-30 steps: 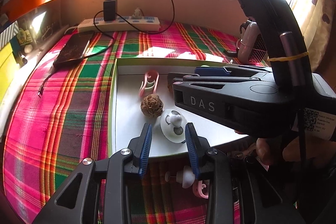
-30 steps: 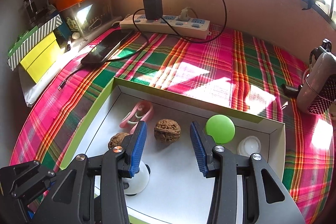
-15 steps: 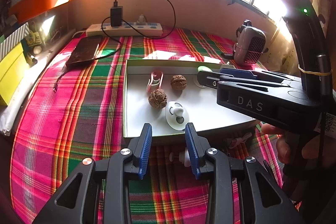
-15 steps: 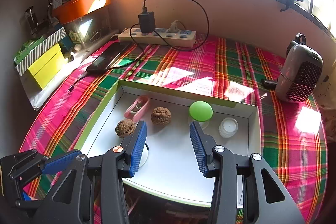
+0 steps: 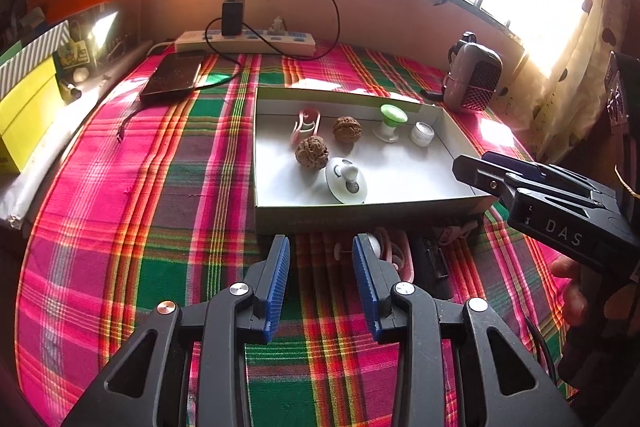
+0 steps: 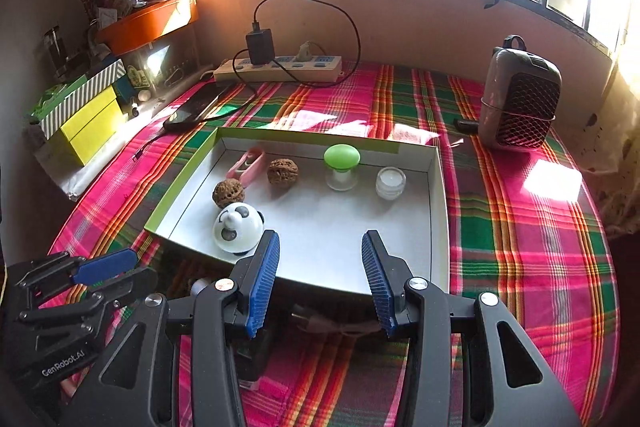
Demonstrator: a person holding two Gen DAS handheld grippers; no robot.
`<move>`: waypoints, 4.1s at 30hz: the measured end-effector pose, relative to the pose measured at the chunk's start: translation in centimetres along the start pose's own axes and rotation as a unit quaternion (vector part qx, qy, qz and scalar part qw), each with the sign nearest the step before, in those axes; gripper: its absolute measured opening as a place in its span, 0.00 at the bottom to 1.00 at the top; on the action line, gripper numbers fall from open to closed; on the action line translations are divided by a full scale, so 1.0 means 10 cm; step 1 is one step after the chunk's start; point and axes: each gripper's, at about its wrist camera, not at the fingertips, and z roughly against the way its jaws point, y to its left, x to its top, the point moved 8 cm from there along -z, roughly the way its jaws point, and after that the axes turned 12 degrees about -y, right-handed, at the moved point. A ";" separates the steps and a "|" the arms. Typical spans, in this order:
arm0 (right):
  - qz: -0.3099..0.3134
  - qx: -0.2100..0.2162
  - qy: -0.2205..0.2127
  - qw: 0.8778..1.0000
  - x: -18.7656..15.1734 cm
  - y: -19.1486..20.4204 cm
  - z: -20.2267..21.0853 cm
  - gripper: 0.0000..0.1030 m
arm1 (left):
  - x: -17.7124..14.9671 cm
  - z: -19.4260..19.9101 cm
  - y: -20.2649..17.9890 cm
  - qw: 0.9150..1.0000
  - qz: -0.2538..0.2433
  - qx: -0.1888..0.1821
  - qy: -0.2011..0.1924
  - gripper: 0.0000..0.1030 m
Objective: Organize objects
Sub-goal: 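Withdraw both tools from the box toward the remaining objects, then grasp the black device with the right tool while the left tool grasps the white toy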
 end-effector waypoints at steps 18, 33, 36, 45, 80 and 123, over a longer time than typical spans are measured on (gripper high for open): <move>-0.007 0.008 0.034 0.999 -0.58 0.26 0.21 0.43 | -0.19 0.03 0.02 1.000 0.006 -0.023 0.017 0.30; -0.007 -0.004 0.060 0.998 -0.77 0.47 0.10 0.53 | -0.22 -0.03 0.10 0.998 -0.008 -0.048 0.037 0.30; -0.002 -0.019 0.062 0.998 -0.77 0.44 0.09 0.53 | -0.21 -0.07 0.08 0.997 -0.012 -0.057 0.043 0.30; -0.001 -0.061 0.073 0.995 -0.81 0.25 0.05 0.53 | -0.15 -0.16 -0.06 0.994 -0.024 -0.089 0.054 0.32; 0.041 -0.003 0.061 0.997 -0.75 0.24 -0.02 0.43 | -0.10 -0.48 -0.15 0.996 -0.023 -0.053 0.068 0.35; 0.042 0.026 0.045 0.998 -0.73 0.28 0.05 0.28 | -0.14 -0.38 -0.11 0.998 -0.031 -0.013 0.049 0.28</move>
